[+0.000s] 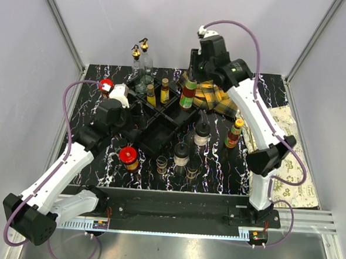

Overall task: Organize the condiment bottles
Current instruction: Pick up the bottle from the center of the board, then place the bottle in the storage box.

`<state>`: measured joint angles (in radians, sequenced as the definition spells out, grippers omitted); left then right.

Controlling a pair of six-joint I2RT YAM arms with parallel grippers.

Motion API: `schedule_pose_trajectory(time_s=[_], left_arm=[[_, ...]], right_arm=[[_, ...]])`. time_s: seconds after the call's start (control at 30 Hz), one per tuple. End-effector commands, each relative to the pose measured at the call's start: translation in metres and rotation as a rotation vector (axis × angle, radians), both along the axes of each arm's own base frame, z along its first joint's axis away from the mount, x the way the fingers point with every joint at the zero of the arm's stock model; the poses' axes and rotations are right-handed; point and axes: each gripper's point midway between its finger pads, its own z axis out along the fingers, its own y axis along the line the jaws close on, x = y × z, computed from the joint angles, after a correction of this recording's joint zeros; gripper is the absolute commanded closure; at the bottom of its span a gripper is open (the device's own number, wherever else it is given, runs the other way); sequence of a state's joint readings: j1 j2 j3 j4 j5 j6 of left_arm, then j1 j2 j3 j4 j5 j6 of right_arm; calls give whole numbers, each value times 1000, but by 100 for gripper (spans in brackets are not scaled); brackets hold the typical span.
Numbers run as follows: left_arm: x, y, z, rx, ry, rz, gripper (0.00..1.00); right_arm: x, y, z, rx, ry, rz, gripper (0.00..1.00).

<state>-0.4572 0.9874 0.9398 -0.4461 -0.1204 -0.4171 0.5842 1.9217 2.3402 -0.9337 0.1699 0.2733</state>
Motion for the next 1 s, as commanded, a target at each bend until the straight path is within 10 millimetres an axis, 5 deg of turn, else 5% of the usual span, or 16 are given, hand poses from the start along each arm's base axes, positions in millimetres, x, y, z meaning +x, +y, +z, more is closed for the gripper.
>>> schedule_pose_trajectory(time_s=[0.0,0.47,0.97], left_arm=[[5,-1,14,-29,-62,9,1],[5,-1,12,-31,-54,10,1],[5,3,11,-25,-54,33,1]], right_arm=[[9,17,-7,-6,-9,28,100],[17,53,-72,-63,103,73,100],[-5,75,-137,-162,218,145,100]])
